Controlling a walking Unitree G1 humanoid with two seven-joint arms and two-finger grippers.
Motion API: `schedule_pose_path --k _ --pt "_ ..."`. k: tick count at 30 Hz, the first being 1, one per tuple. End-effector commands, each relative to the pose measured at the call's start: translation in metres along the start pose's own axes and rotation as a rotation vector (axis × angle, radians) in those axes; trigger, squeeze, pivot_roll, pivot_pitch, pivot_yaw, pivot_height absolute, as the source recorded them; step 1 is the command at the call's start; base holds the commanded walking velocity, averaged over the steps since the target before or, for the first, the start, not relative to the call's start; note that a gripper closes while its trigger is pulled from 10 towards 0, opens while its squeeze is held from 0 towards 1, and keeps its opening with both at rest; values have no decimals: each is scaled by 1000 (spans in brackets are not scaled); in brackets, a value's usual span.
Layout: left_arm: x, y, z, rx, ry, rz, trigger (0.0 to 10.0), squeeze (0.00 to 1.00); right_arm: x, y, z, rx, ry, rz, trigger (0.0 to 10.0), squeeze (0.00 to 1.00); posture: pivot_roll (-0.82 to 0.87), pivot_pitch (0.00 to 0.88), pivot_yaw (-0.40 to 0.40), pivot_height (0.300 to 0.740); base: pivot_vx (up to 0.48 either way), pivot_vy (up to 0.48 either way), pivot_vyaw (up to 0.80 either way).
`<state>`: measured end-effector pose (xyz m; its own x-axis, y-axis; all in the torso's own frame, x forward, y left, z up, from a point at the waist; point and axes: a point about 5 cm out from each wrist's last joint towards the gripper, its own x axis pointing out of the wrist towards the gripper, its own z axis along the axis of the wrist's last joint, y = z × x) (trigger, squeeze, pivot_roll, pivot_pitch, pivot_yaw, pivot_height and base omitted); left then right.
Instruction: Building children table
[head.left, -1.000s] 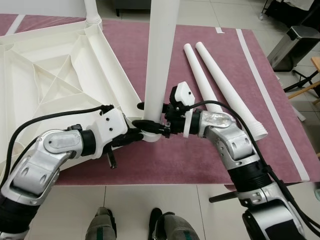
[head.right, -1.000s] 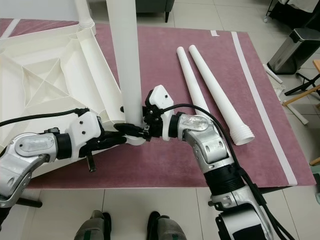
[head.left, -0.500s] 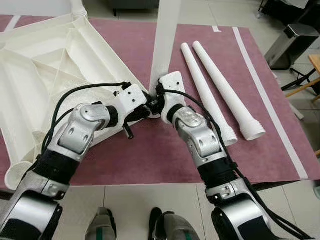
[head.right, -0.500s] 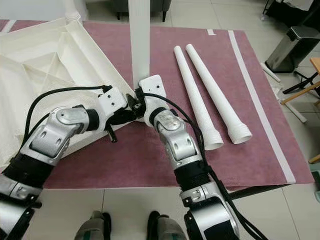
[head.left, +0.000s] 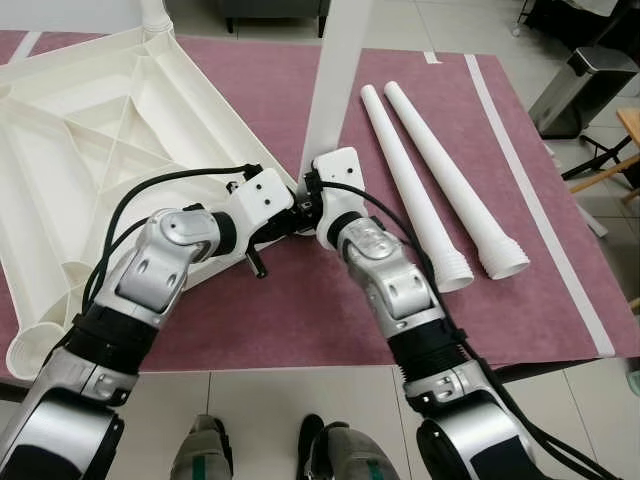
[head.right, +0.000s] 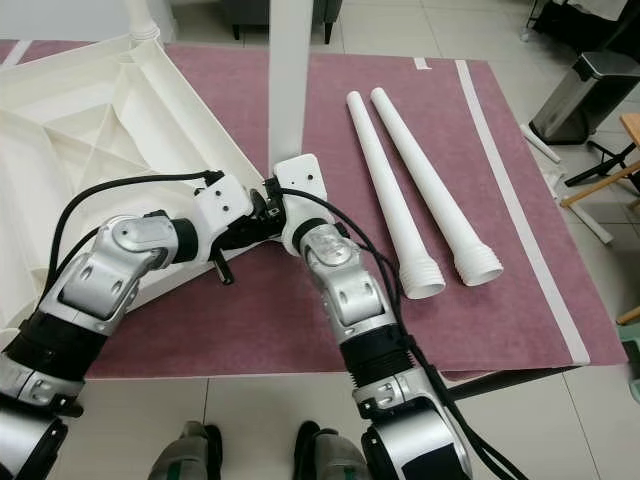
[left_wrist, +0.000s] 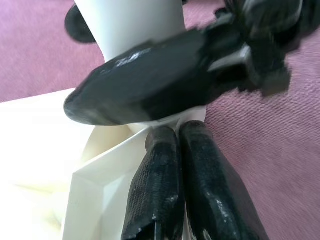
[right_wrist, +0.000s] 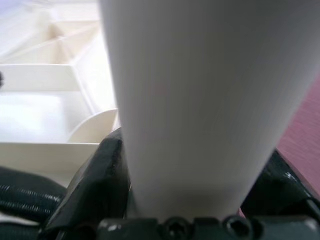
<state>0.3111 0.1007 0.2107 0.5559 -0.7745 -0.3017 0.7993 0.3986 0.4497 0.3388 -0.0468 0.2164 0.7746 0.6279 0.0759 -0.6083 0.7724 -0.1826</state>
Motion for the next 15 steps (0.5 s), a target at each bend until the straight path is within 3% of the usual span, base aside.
schedule_pose_path --k 1,2,3,5,13,14,15 --pt "-8 -4 30 96 -155 -31 0 0 -1 11 4 15 -30 113 10000 0 147 204 -42 740 0 0 0" --pt "-20 -18 33 105 -194 -117 0 0 -10 8 9 -12 -45 240 10000 0 147 204 -44 740 0 0 0" --pt "-20 -18 33 105 -194 -117 0 0 -10 8 9 -12 -45 240 10000 0 147 204 -44 740 0 0 0" --pt "-33 -31 33 115 -215 -197 0 0 -21 3 12 -48 -44 369 10000 0 147 206 -45 740 0 0 0" --pt "-55 -49 26 101 -212 -299 0 0 -36 -3 15 -64 -43 588 10000 0 155 207 -52 740 0 0 0" --pt "-59 -53 26 96 -209 -305 0 0 -37 -4 17 -55 -47 624 8471 0 159 207 -54 740 0 0 0" --pt "-59 -53 26 96 -209 -305 0 0 -37 -4 17 -55 -47 624 8471 0 159 207 -54 740 0 0 0"
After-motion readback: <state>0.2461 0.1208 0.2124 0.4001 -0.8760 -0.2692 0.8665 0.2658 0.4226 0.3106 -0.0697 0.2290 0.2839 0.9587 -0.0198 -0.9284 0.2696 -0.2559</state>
